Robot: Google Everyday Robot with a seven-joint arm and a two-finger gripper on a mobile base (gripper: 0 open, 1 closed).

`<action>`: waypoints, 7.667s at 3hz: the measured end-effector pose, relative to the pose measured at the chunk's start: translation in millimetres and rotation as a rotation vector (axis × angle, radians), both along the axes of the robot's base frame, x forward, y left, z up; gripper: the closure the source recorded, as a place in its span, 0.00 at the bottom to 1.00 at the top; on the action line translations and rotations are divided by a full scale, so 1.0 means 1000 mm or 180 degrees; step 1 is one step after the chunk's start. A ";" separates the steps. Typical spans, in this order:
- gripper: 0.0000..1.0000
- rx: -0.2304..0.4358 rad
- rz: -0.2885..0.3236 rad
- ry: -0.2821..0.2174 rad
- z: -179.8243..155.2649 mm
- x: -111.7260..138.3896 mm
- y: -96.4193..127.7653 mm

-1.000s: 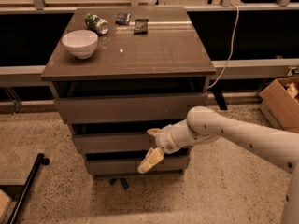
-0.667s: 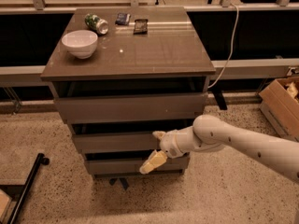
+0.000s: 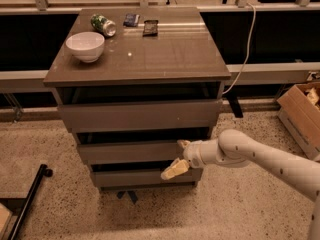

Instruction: Open middle drawer

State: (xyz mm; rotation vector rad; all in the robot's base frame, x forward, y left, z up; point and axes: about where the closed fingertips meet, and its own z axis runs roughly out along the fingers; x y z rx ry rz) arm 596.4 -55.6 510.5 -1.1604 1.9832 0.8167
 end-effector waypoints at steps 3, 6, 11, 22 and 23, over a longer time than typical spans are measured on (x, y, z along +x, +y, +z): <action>0.00 -0.0082 -0.0105 0.0031 -0.044 0.068 -0.045; 0.40 -0.0044 -0.0064 0.0114 -0.063 0.083 -0.044; 0.59 0.0079 -0.0139 0.0176 -0.060 0.089 -0.048; 0.71 -0.0359 -0.0041 0.0898 -0.075 0.015 -0.060; 0.94 -0.0495 0.0089 0.1114 -0.087 -0.002 -0.058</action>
Offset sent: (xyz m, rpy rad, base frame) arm 0.0811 -0.0631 -0.0432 -0.0447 -0.0065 -0.0554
